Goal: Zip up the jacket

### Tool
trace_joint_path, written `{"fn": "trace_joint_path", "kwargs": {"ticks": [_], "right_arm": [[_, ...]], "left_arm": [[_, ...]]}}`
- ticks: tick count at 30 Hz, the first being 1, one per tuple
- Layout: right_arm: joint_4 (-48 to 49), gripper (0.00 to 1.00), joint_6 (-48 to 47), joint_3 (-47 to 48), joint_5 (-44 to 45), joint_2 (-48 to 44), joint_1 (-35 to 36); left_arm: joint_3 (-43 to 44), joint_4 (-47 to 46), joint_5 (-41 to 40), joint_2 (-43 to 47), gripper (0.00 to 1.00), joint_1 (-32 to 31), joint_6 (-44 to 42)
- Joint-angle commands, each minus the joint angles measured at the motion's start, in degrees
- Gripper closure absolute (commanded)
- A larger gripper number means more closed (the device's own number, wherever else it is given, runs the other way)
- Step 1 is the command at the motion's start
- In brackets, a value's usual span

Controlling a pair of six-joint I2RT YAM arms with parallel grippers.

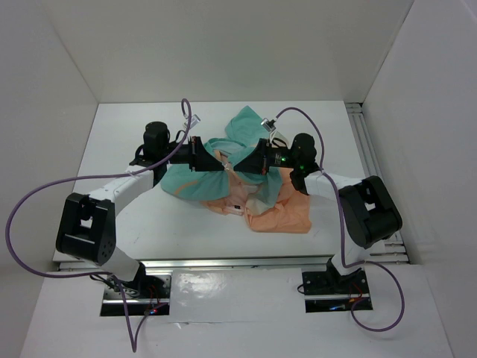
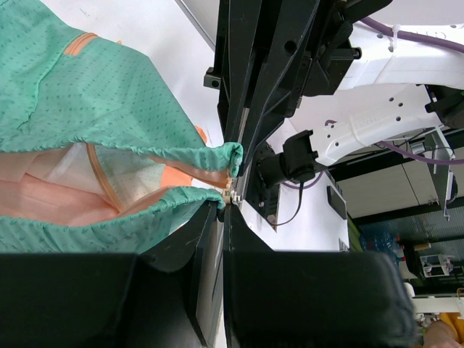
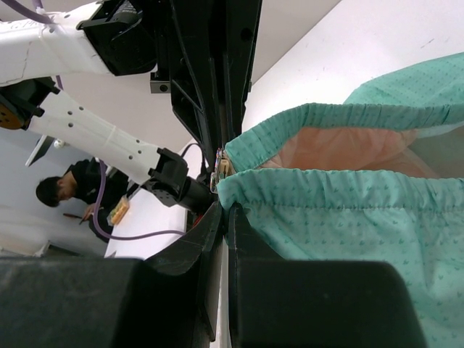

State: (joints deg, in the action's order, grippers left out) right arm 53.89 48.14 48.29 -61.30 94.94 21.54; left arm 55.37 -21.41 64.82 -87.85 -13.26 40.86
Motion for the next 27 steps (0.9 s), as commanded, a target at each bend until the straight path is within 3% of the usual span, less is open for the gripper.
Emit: {"fn": "trace_joint_path", "kwargs": {"ticks": [1,27], "right_arm": [[1.6,1.00,-1.1,0.3,-1.1,-2.1,-0.3],[2.6,1.00,-0.5,2.9,-1.6,-0.5,1.3]], "left_arm": [[0.8,-2.0,1.7,1.5,1.00,0.2,-0.9],[1.4,-0.7,1.2,1.5,1.00,0.2,-1.5]]}}
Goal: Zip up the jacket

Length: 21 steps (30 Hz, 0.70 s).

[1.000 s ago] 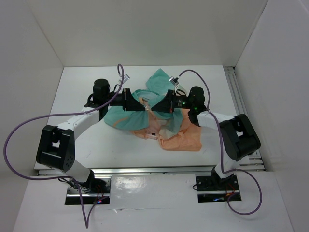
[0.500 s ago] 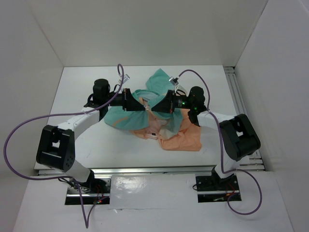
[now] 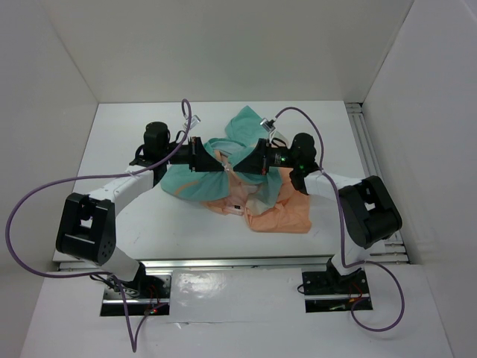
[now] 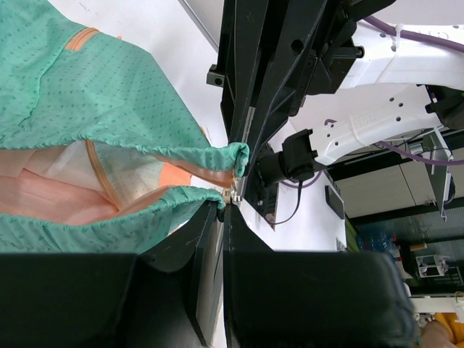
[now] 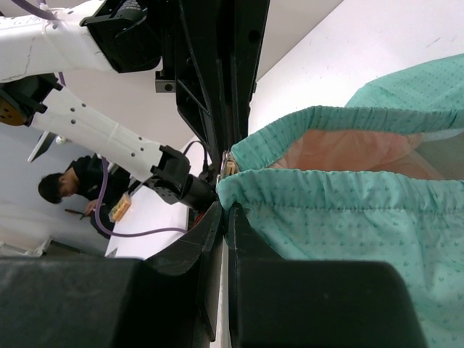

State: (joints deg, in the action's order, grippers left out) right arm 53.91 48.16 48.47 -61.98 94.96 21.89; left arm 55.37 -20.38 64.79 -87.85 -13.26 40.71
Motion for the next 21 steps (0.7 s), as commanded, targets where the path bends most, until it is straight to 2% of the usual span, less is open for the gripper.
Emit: {"fn": "trace_joint_path", "kwargs": {"ticks": [1,21], "right_arm": [[2.6,1.00,-0.5,2.8,-1.0,-0.6,1.0],[2.1,1.00,-0.6,2.8,0.1,0.0,1.5]], "left_arm": [[1.4,-1.7,1.2,1.5,1.00,0.2,-1.3],[1.4,-1.2,1.2,2.1,1.00,0.2,-1.9]]}}
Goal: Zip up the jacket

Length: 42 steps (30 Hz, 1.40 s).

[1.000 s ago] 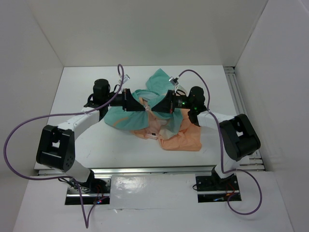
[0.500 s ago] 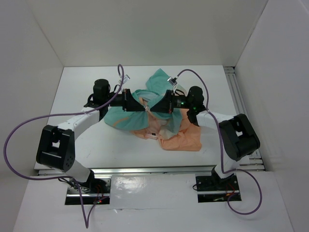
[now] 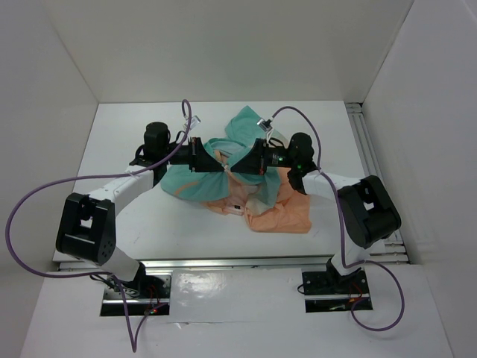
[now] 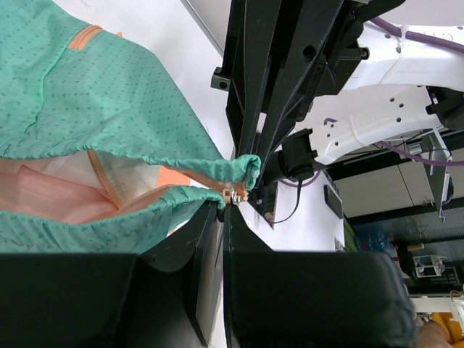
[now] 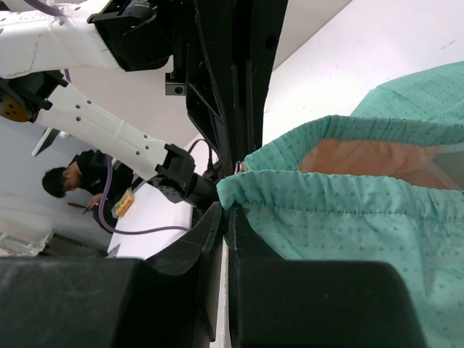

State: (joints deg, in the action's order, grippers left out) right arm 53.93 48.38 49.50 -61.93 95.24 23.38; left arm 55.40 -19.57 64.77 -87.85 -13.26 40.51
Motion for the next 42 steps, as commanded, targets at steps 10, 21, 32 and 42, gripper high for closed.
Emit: {"fn": "trace_joint_path", "kwargs": {"ticks": [10,21,32,42], "right_arm": [[0.0,1.00,-2.0,0.3,-0.6,-1.5,-1.1],[0.6,1.00,-2.0,0.3,-0.6,-0.9,-1.1],[0.6,1.00,-2.0,-0.3,-0.6,-0.9,-1.1],[0.6,1.00,-2.0,0.8,-0.6,-0.4,-0.6]], "left_arm": [[1.4,-2.6,1.2,2.1,1.00,0.2,-1.7],[1.9,-3.1,1.2,2.1,1.00,0.2,-1.1],[1.9,-3.6,1.2,2.6,1.00,0.2,-0.6],[1.9,-4.2,1.2,2.6,1.00,0.2,-0.1]]}}
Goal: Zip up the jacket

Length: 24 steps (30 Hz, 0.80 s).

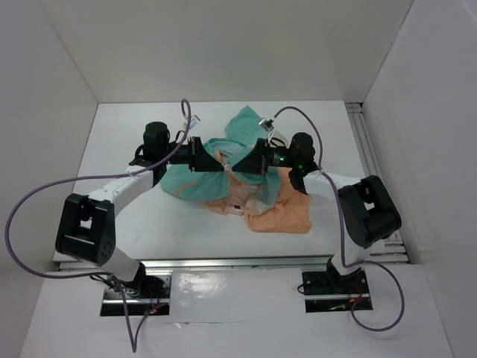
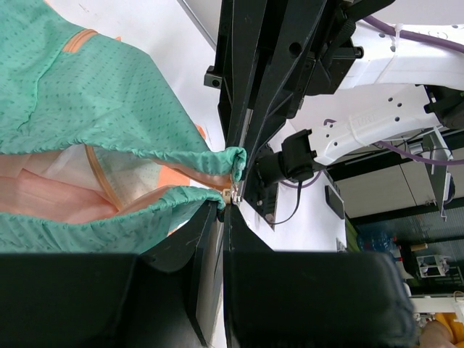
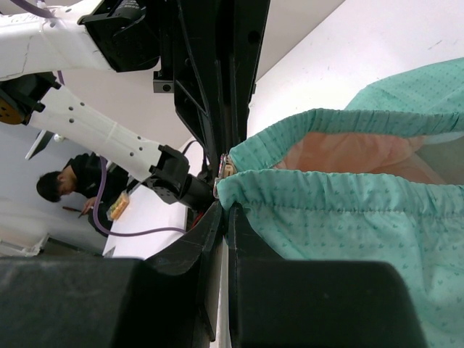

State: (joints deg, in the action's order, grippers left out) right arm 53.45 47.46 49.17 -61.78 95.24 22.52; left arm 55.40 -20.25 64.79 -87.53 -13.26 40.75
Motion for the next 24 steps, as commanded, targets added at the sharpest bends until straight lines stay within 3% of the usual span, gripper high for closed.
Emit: {"fn": "trace_joint_path", "kwargs": {"ticks": [1,24], "right_arm": [[1.0,1.00,-1.1,1.1,-0.7,-0.4,0.2],[0.5,1.00,-1.1,1.6,-1.2,0.2,1.3]], "left_arm": [[1.9,-3.5,1.2,2.3,1.00,0.2,-0.3],[1.4,-4.1,1.2,2.8,1.00,0.2,0.2]]}}
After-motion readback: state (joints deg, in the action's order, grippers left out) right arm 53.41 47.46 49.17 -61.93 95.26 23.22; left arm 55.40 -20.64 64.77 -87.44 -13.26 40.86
